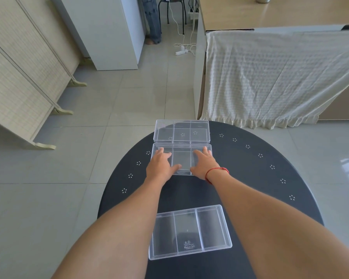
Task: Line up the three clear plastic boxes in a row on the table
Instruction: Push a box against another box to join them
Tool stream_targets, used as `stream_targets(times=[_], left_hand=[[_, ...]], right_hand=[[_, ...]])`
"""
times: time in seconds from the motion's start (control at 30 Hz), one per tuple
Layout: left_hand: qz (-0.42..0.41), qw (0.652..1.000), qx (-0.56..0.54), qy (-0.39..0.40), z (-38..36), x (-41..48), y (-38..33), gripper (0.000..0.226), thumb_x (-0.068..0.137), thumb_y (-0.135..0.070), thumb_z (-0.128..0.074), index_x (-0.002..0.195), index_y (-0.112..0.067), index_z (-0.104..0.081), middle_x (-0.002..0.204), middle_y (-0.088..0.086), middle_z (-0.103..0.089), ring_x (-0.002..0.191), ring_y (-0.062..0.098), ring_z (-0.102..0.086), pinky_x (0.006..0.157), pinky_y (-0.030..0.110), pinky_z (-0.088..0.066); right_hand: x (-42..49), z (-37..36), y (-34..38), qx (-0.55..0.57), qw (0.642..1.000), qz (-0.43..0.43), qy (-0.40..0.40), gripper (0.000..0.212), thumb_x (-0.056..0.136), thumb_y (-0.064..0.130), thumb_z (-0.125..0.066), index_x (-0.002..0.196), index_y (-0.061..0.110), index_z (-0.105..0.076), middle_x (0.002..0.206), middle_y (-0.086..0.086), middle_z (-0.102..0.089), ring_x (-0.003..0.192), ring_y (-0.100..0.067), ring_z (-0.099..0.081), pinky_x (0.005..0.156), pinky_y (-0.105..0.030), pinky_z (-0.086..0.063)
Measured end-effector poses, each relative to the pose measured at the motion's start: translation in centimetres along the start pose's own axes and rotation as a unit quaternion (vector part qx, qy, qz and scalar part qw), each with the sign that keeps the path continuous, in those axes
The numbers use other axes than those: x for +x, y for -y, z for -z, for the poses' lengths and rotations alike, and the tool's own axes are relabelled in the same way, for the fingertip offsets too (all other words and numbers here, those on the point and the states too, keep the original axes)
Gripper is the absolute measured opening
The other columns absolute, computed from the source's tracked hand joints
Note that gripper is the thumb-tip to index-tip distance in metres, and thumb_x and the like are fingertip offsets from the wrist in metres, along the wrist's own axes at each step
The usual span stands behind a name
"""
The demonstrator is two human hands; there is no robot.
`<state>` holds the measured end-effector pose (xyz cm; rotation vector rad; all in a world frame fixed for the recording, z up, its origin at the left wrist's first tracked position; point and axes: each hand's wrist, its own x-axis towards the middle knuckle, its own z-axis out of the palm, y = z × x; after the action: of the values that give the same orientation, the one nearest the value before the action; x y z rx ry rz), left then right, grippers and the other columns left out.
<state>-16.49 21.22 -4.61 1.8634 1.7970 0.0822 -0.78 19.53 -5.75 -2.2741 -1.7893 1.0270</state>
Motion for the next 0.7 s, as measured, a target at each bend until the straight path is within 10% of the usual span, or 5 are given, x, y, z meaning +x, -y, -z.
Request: stream_targets(times=[0.7], left_hand=[[0.013, 1.0, -0.019, 0.013, 0.6, 1.3, 0.0, 0.073, 0.083, -0.046, -0.071, 0.145, -0.019, -0.044, 0.162, -0.001, -0.02, 0.149, 0.021, -0.021, 0.111, 0.045, -0.034]], right_hand=[[0.2, 0.3, 0.7, 0.015, 1.0, -0.006, -0.005, 0.066, 0.092, 0.018, -0.056, 0.151, 0.022, -0.026, 0.164, -0.008, 0.0, 0.153, -0.031, 0.002, 0.121, -0.047, -0.02]])
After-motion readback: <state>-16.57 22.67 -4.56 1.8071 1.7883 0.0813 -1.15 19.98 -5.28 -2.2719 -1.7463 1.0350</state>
